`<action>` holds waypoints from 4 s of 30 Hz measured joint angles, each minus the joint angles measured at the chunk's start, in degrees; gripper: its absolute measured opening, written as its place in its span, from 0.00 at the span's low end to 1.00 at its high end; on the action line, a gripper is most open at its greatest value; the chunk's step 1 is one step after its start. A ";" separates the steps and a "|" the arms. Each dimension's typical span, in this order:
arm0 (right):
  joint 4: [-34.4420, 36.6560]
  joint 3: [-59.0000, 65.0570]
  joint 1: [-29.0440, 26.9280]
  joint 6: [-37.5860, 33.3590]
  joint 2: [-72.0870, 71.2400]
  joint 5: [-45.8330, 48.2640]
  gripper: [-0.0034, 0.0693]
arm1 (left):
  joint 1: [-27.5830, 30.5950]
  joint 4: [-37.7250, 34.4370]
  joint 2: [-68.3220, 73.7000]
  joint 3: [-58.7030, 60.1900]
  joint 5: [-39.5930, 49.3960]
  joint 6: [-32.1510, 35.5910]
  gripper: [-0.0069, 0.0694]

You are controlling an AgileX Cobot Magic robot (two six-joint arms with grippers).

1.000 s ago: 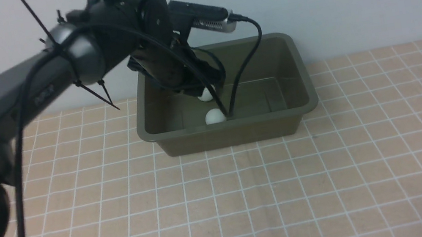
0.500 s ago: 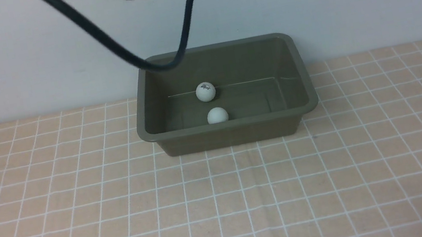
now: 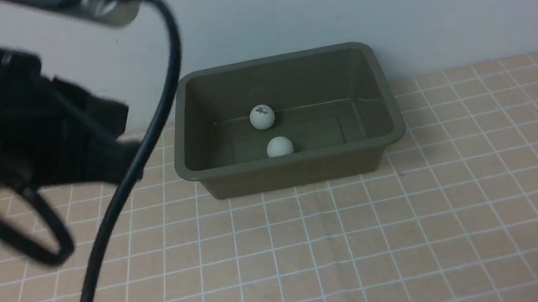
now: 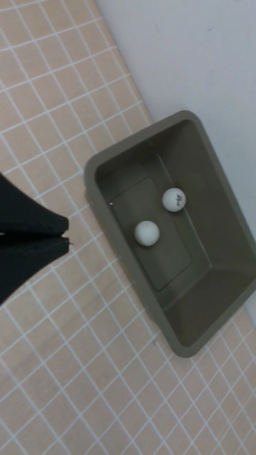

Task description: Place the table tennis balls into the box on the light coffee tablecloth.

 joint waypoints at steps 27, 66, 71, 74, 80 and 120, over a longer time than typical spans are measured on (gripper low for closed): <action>0.00 0.00 0.00 0.00 0.00 0.00 0.03 | 19.80 6.28 -21.69 14.25 9.67 -4.74 0.00; 0.00 0.00 0.00 0.00 0.00 0.02 0.03 | 33.97 4.86 -57.76 62.86 -18.75 -5.88 0.00; 0.00 0.00 0.00 0.00 0.00 0.07 0.03 | 33.97 4.86 -57.87 62.86 -18.75 -5.93 0.00; 0.00 0.00 0.00 0.00 0.00 0.07 0.03 | 33.97 4.86 -57.87 62.86 -18.75 -5.99 0.00; 0.00 0.00 0.00 0.00 0.00 0.07 0.03 | 33.97 4.86 -57.87 62.86 -18.75 -5.99 0.00; -0.05 0.00 0.00 0.00 0.00 0.07 0.03 | 33.97 4.86 -57.87 62.86 -18.75 -5.99 0.00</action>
